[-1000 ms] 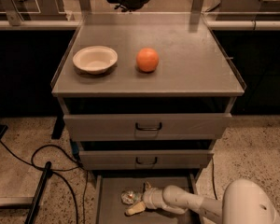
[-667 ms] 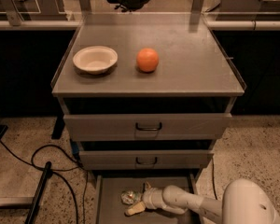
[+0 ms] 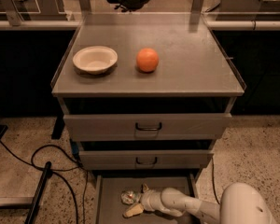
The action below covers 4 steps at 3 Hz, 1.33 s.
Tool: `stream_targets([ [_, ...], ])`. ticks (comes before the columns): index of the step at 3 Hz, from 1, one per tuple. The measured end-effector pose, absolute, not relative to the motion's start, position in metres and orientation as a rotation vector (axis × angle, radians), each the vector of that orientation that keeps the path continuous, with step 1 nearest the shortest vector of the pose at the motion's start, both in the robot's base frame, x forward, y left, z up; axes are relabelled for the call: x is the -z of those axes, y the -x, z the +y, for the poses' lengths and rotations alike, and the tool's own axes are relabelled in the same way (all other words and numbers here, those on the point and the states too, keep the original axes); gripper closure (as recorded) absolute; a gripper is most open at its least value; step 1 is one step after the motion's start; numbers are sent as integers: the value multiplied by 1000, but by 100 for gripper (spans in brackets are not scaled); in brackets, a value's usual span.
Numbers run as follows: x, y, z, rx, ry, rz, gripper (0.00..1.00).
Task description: Pick 7up can from bottom drawer and place on counter
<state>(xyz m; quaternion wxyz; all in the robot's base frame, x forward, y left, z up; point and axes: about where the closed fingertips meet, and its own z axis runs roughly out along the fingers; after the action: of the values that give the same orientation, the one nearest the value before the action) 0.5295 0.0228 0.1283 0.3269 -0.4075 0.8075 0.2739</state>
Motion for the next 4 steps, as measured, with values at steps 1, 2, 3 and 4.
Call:
stream_targets([
  [1, -112, -527, 29, -752, 1063, 2123, 0],
  [2, -99, -527, 33, -778, 1058, 2140, 0],
  [3, -99, -527, 33, -778, 1058, 2140, 19],
  [4, -99, -527, 33, -778, 1058, 2140, 42],
])
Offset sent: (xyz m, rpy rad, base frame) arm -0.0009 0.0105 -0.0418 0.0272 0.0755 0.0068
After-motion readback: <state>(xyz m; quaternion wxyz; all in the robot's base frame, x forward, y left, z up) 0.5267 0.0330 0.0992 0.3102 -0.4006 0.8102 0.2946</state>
